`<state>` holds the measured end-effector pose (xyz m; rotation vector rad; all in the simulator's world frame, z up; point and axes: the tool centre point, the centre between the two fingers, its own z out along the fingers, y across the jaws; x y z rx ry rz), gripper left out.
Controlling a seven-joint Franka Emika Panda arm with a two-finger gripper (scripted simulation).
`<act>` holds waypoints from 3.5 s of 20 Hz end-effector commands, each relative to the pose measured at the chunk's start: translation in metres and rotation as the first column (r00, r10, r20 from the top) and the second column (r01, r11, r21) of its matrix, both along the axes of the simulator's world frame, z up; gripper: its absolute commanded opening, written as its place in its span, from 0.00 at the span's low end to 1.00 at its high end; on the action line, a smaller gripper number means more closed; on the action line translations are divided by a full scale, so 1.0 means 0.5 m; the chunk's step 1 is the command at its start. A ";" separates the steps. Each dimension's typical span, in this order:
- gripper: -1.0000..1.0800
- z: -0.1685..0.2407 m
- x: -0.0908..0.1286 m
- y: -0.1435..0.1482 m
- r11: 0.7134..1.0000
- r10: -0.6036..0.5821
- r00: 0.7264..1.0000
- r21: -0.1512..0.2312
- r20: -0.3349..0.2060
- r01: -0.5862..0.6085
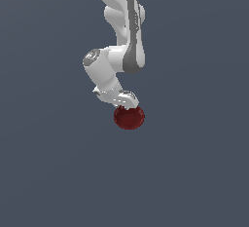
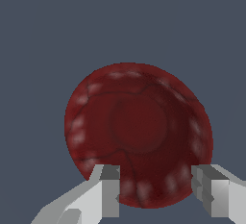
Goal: Pick up the object and move it to a goal position.
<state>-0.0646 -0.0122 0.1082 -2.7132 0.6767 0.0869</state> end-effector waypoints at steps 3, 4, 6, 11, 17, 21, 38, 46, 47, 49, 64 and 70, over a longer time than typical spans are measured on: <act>0.62 -0.017 -0.025 -0.006 0.993 -0.107 0.994 0.055 -0.016 0.108; 0.62 -0.021 -0.031 -0.007 0.989 -0.131 0.991 0.066 -0.020 0.132; 0.62 -0.028 -0.042 -0.011 0.980 -0.178 0.984 0.087 -0.029 0.180; 0.62 -0.045 -0.069 -0.020 0.947 -0.288 0.956 0.130 -0.055 0.293; 0.62 -0.060 -0.094 -0.028 0.908 -0.379 0.922 0.159 -0.080 0.387; 0.62 -0.066 -0.104 -0.032 0.889 -0.415 0.905 0.169 -0.092 0.425; 0.62 -0.112 -0.104 -0.010 0.878 -0.435 0.895 0.173 -0.099 0.446; 0.00 -0.121 -0.100 -0.005 0.878 -0.436 0.895 0.175 -0.098 0.447; 0.00 -0.121 -0.100 -0.005 0.878 -0.436 0.895 0.175 -0.098 0.447; 0.00 -0.121 -0.100 -0.005 0.878 -0.436 0.895 0.175 -0.098 0.447; 0.00 -0.079 -0.087 0.011 0.878 -0.436 0.895 0.175 -0.098 0.447; 0.00 -0.015 -0.065 0.036 0.878 -0.436 0.894 0.173 -0.098 0.447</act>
